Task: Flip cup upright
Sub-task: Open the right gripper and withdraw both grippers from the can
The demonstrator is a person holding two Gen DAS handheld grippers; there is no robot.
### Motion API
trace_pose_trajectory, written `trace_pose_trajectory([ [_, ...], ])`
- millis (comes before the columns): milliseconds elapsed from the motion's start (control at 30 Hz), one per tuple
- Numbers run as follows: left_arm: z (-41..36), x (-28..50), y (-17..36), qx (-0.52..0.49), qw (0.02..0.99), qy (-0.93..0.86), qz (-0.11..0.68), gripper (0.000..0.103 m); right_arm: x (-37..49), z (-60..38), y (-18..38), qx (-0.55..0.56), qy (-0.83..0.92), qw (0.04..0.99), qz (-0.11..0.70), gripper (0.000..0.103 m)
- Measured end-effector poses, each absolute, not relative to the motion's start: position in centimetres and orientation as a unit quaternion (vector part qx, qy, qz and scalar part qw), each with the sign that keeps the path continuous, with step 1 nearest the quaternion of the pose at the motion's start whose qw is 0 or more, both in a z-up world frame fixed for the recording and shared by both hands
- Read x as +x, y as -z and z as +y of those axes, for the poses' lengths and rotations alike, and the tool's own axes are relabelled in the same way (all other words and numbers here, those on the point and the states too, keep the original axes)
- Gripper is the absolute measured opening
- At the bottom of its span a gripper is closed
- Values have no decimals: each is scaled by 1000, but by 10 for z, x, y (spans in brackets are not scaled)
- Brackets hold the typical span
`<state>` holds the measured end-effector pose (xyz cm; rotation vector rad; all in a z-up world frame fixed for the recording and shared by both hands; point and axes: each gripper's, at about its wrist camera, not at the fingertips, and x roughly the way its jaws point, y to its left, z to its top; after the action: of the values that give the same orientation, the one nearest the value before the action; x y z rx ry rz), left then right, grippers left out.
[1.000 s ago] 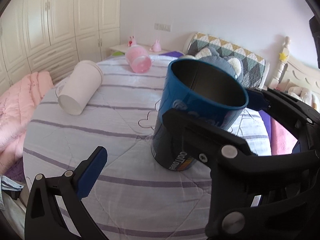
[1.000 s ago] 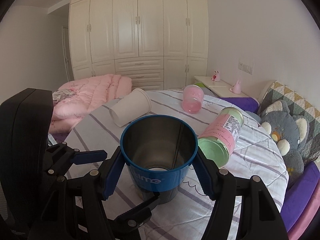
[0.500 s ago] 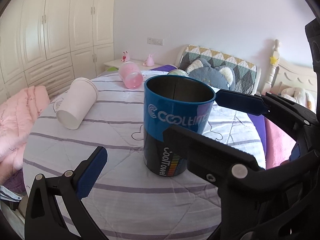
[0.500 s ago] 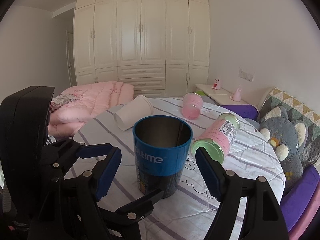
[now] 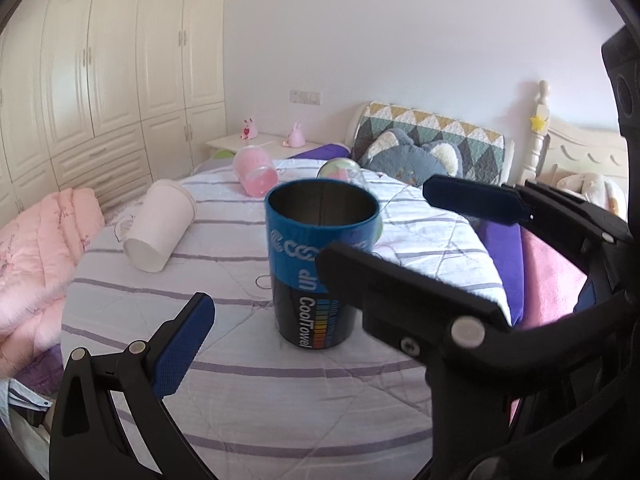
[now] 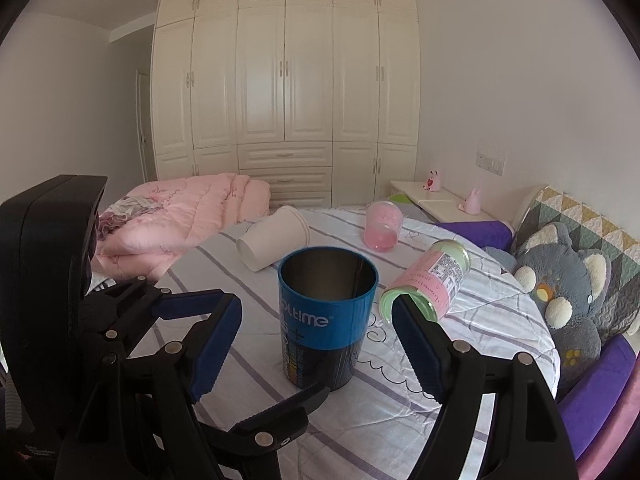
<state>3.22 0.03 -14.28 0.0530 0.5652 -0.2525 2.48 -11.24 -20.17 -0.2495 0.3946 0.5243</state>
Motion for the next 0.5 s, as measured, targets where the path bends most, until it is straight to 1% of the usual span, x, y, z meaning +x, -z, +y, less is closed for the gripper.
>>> trace_pose_trajectory([
  [200,-12,20,118,65,953,106,276,103,13,-121,174,-121,-219,951,180,80],
  [333,-15,11,93,67,955,106,270,103,7,-124,146,-129,-184,955,194,82],
  [500,-18,8,73,84,946,93,298,103,11,-133,115,-106,-162,951,242,82],
])
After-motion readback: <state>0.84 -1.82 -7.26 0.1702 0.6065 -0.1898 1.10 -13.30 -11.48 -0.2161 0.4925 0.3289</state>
